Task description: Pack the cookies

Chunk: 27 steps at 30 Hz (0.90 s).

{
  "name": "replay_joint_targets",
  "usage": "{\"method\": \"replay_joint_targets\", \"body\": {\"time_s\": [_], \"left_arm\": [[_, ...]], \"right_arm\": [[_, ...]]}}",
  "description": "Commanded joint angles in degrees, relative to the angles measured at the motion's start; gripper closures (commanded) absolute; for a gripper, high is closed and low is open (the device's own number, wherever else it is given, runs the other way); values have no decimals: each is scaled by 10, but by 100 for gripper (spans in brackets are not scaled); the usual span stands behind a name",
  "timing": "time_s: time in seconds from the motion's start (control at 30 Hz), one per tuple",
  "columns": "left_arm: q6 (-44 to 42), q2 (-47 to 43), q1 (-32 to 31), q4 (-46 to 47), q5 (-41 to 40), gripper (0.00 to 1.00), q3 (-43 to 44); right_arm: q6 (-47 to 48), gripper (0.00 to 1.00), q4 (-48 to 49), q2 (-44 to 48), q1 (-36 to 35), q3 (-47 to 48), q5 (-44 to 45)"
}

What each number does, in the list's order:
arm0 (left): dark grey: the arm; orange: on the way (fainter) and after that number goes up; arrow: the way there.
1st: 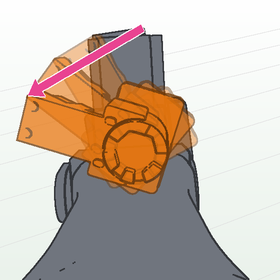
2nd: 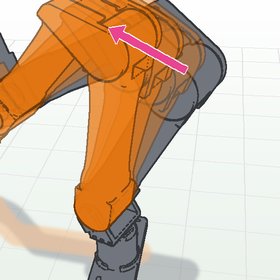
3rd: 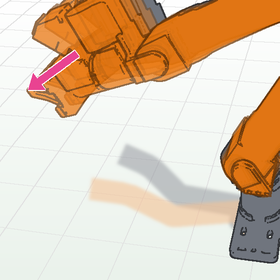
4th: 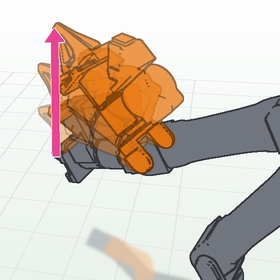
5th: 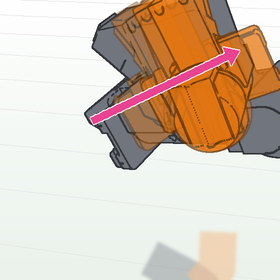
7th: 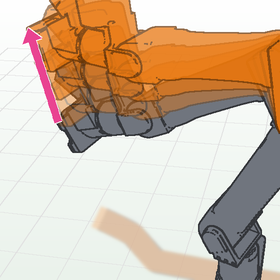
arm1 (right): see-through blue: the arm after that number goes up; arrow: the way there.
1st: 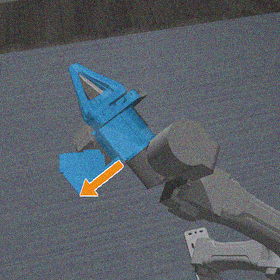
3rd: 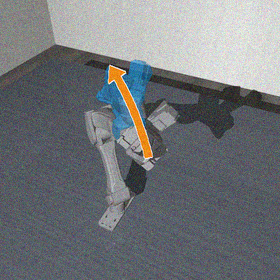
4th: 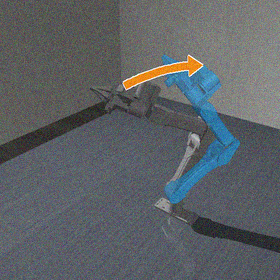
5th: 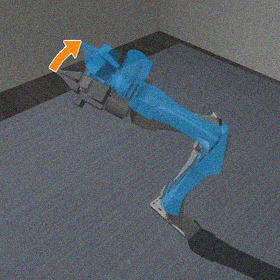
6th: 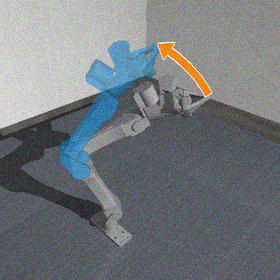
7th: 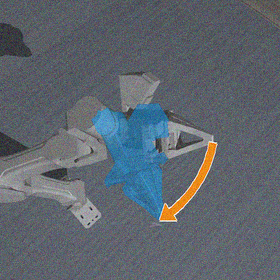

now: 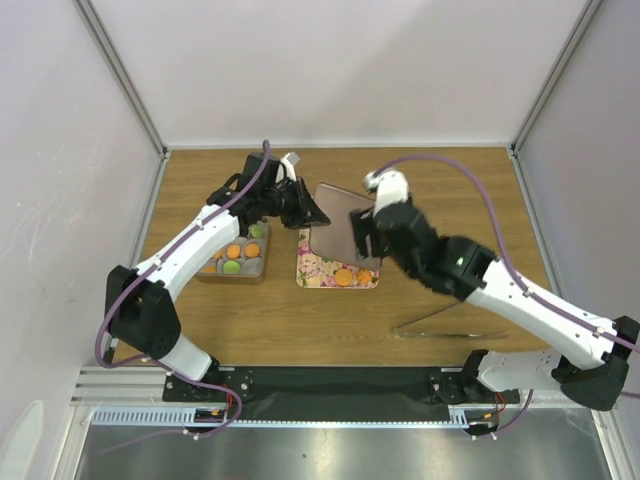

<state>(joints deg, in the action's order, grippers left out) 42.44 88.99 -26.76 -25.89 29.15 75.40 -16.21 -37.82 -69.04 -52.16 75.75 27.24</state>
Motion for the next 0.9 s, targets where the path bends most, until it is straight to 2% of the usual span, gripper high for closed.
{"method": "replay_joint_targets", "body": {"time_s": [0.0,0.03,0.13,0.37,0.87], "left_arm": [[85,-39,7,-67,-33,100,9],[94,-38,9,-91,-32,100,10],[121,-32,9,-150,-43,100,33],[173,-42,16,-231,-49,100,51],[196,-64,32,-249,-36,100,41]], "right_arm": [[95,24,81,13,-102,-34,179],[130,23,95,9,-146,-41,192],[196,23,144,-7,-202,-67,232],[317,21,266,-15,-264,-127,247],[332,21,255,-51,-290,-117,192]]}}
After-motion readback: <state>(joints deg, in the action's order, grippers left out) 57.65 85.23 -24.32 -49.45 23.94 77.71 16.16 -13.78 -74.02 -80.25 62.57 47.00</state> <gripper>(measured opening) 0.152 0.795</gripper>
